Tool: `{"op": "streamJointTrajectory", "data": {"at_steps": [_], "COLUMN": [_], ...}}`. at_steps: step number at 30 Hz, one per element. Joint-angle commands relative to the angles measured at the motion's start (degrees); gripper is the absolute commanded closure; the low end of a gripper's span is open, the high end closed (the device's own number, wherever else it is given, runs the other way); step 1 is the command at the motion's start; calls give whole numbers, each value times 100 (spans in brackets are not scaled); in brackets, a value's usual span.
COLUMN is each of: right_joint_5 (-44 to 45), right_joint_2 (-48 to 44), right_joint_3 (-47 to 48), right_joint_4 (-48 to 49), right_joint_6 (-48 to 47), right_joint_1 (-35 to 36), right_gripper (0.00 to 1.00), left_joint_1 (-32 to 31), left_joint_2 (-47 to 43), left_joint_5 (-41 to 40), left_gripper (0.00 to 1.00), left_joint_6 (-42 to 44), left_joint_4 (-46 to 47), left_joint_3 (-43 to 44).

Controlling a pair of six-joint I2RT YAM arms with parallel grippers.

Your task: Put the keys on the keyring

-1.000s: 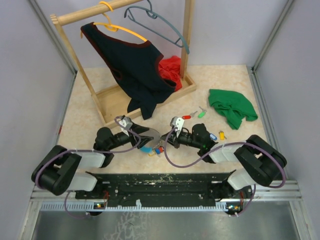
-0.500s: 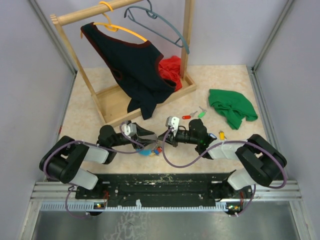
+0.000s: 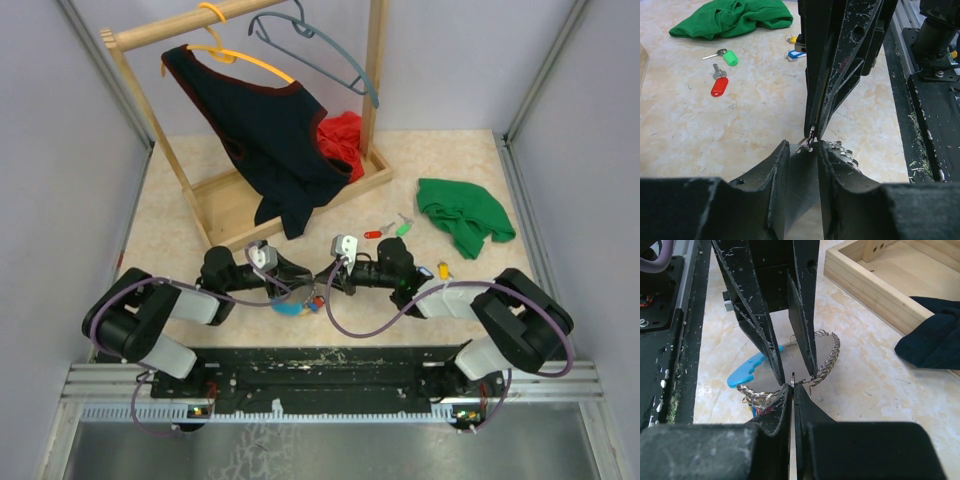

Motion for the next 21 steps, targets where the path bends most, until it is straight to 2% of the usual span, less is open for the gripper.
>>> {"op": "streamJointTrajectory", "data": {"at_steps": [1,11,21], "right_joint_5": [-228,-257,-363], "right_joint_2": [-105,-87,-70], "right_joint_3": [309,310,353], "right_joint_4": [349,443,547], "right_joint_6": [-90,-49,53], "right_joint_1": [-80,-80,-80], "right_gripper": [100,100,100], "left_joint_1": [14,11,-23], "left_joint_2": [147,246,256], "left_joint_5": [230,452,419], "left_gripper": [67,77,75], "left_joint_6": [31,-163,-187], "left_joint_4": [-39,80,124], "left_joint_3": [184,193,183]}}
